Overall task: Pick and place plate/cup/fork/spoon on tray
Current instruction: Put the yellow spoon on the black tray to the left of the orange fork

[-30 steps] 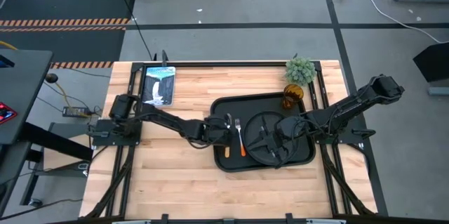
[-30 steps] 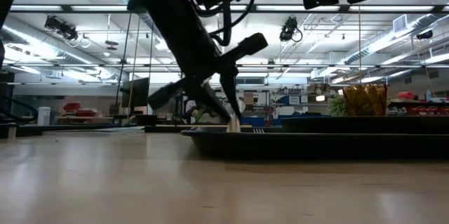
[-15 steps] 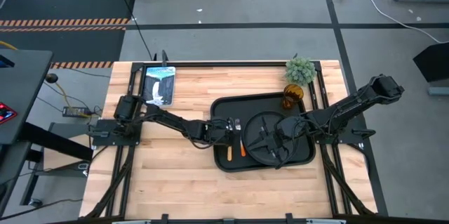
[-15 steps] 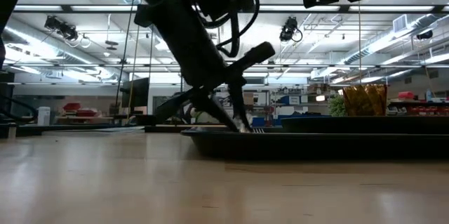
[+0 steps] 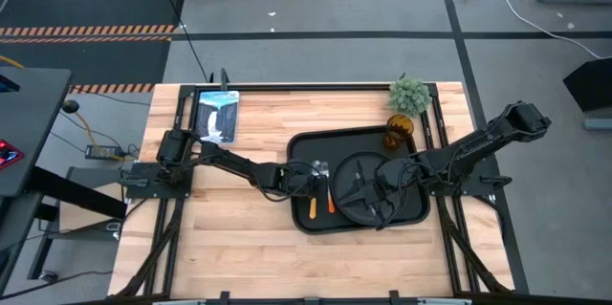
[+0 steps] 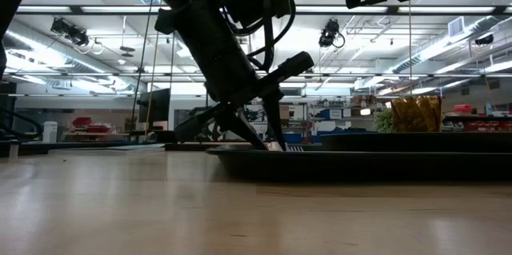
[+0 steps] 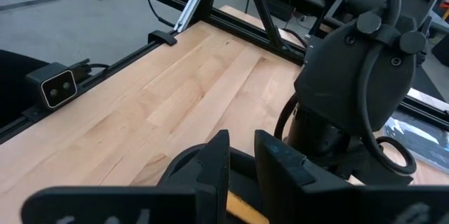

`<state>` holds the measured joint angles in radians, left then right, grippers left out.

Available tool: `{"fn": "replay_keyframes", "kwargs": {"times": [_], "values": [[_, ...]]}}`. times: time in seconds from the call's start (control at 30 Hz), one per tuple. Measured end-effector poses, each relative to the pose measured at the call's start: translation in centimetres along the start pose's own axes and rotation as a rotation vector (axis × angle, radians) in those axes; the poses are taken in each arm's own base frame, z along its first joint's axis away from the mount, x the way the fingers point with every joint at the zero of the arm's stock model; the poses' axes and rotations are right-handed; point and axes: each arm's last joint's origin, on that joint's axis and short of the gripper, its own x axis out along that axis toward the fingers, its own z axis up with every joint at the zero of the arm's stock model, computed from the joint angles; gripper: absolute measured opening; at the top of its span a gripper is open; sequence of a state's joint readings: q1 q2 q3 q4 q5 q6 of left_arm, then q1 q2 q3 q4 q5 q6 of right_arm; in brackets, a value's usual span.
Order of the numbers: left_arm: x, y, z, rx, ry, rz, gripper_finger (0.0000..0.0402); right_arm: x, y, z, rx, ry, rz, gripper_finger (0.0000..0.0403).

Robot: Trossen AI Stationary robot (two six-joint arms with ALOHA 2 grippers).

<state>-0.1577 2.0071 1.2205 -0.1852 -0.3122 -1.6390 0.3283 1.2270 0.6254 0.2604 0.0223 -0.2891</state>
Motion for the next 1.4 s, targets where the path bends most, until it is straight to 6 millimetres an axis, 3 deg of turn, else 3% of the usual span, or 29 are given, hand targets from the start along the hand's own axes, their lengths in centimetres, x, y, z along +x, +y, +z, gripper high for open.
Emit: {"fn": "replay_keyframes", "kwargs": {"times": [0.47,0.73,1.4], "values": [[-0.03,-0.01,-0.19,0.035,0.069,0.001,0.0145,0.0,0.0,-0.01,0.001,0.001,0.0,0.0075],[-0.15,-0.07,-0.59,0.141,0.218,-0.009,0.0146,0.0,0.02,-0.01,0.001,-0.002,0.01,0.0075],[-0.48,-0.34,-0.43,0.238,0.391,-0.049,0.0144,0.0,0.07,0.03,0.001,-0.008,0.024,0.0075]]}}
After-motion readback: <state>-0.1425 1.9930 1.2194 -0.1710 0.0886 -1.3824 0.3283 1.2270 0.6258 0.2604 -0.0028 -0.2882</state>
